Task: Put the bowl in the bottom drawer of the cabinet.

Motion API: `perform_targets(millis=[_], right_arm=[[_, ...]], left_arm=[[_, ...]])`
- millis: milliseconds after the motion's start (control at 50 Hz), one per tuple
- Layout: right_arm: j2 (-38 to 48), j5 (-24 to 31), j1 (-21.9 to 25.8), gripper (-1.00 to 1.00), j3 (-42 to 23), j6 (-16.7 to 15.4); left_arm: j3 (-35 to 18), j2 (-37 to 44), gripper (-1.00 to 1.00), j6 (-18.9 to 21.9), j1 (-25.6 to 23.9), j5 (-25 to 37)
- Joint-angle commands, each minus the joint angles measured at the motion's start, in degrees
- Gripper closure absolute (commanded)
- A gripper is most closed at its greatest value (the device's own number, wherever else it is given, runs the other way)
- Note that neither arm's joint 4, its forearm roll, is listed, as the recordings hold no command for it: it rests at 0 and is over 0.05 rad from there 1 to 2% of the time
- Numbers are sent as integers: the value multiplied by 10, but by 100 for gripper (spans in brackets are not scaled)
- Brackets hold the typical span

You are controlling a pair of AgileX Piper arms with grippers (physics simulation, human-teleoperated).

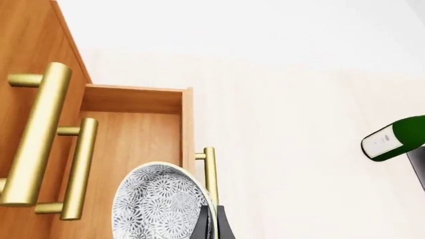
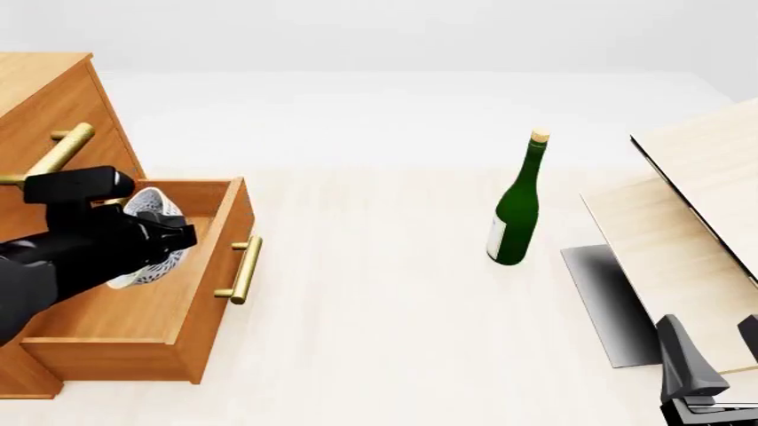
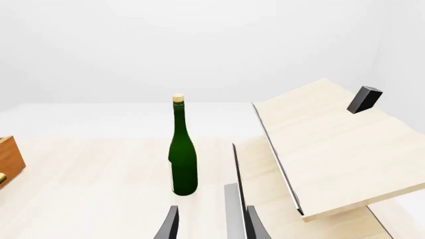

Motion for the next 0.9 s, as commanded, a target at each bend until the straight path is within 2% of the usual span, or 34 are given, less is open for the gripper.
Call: perform_targets(millis=[20, 220, 240, 720, 900], right_arm=[[0, 0, 0, -100, 0, 0], [0, 0, 0, -100, 0, 0], [0, 0, 0, -100, 0, 0], [0, 0, 0, -100, 0, 0], [0, 0, 0, -100, 0, 0]], left_arm=[[-2, 17, 100, 7, 10, -13], [5, 25, 100, 19, 30, -25], [-5, 22, 100, 20, 29, -11], [12, 51, 100, -6, 23, -45], [40, 50, 100, -15, 34, -72]])
